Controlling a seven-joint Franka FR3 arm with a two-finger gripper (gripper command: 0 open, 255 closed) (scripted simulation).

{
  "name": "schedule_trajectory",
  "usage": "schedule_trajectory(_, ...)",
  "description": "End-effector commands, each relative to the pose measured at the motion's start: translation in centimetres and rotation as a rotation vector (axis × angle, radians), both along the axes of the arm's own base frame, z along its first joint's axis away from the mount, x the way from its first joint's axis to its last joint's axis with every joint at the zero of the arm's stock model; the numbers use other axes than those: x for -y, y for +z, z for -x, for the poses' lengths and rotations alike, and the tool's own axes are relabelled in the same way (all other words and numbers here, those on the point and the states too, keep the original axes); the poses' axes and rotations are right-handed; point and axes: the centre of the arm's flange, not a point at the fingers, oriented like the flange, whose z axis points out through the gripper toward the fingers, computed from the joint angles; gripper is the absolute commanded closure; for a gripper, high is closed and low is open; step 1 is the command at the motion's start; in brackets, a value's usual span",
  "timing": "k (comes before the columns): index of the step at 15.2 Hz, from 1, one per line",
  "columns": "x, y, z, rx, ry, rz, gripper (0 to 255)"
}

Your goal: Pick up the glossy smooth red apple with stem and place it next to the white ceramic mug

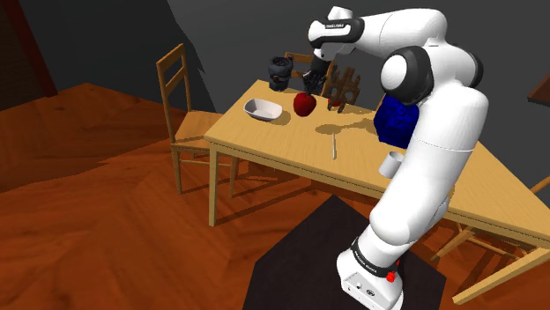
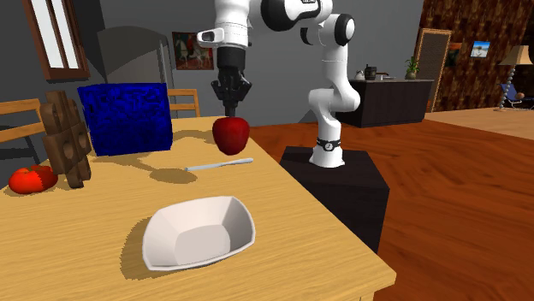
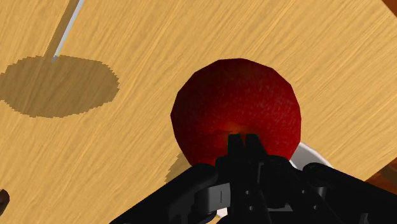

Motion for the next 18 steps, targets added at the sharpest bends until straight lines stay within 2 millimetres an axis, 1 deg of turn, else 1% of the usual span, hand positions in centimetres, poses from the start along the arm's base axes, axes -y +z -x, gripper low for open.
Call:
schedule_trajectory(1,-0.1,1.2,0.0,0.0,0.0,0.0,255)
schedule_trajectory(10,-0.1,5.9,0.0,0.0,0.0,0.0,255)
schedule_trajectory(11,-0.1,6.0,0.0,0.0,0.0,0.0,255)
schedule_trajectory(18,6.3,6.1,6.7,0.0,0.0,0.0,255)
